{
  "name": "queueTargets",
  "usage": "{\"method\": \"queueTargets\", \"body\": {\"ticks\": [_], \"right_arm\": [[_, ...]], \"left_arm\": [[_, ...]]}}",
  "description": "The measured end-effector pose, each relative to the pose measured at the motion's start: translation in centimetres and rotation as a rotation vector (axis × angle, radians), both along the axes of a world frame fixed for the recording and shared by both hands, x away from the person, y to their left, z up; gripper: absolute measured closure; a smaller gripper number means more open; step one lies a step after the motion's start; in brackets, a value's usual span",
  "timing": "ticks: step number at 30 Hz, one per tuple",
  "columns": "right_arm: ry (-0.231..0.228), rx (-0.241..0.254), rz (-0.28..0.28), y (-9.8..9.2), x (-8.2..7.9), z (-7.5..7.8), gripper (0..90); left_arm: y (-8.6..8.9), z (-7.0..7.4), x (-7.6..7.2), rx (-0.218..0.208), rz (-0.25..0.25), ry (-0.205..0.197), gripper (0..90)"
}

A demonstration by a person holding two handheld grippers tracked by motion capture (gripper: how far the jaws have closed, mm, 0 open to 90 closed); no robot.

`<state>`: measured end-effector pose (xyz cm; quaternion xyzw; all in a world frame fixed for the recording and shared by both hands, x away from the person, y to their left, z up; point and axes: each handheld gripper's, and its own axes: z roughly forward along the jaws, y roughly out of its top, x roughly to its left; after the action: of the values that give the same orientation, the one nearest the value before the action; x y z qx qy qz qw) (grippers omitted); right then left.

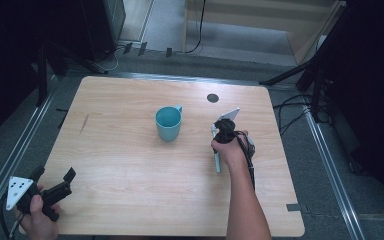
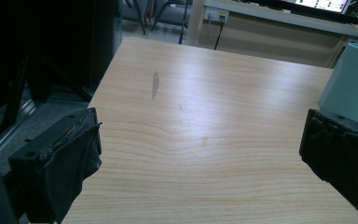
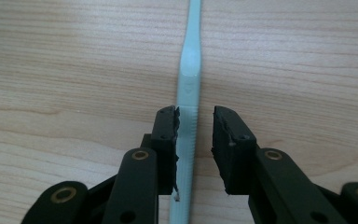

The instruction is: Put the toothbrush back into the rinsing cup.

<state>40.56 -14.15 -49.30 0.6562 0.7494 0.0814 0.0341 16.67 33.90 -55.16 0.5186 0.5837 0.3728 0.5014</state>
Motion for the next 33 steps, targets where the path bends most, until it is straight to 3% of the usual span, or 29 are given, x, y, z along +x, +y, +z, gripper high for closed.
{"method": "queueTargets", "body": {"ticks": [11,16,24,28,29,30,31,33], "right_arm": [[0.027,-0.036,-0.015,1.0,0.3,-0.7,77.1],[0.041,-0.029,-0.025,1.3,0.4,-1.0,80.0],[0.031,-0.04,-0.04,1.7,0.4,-1.1,84.8],[-0.007,-0.029,-0.052,1.5,0.4,-0.5,84.9],[-0.04,-0.007,-0.059,1.3,0.4,-0.1,84.9],[-0.04,-0.007,-0.059,1.3,0.4,-0.1,84.9],[-0.074,0.001,-0.053,1.1,0.4,0.5,84.9],[-0.099,0.005,-0.06,0.9,0.3,0.8,84.9]], "left_arm": [[0.0,0.0,0.0,0.006,-0.002,0.004,0.0],[0.0,0.0,0.0,0.003,-0.003,0.005,0.0],[0.0,0.0,0.0,-0.002,-0.004,0.005,0.0],[0.0,0.0,0.1,-0.001,-0.003,0.007,0.0],[0.1,0.0,0.0,-0.001,-0.003,0.007,0.0],[0.1,0.0,0.0,-0.001,-0.003,0.007,0.0],[0.1,0.0,0.1,-0.003,-0.002,0.006,0.0],[0.1,0.0,0.1,-0.002,-0.002,0.007,0.0]]}}
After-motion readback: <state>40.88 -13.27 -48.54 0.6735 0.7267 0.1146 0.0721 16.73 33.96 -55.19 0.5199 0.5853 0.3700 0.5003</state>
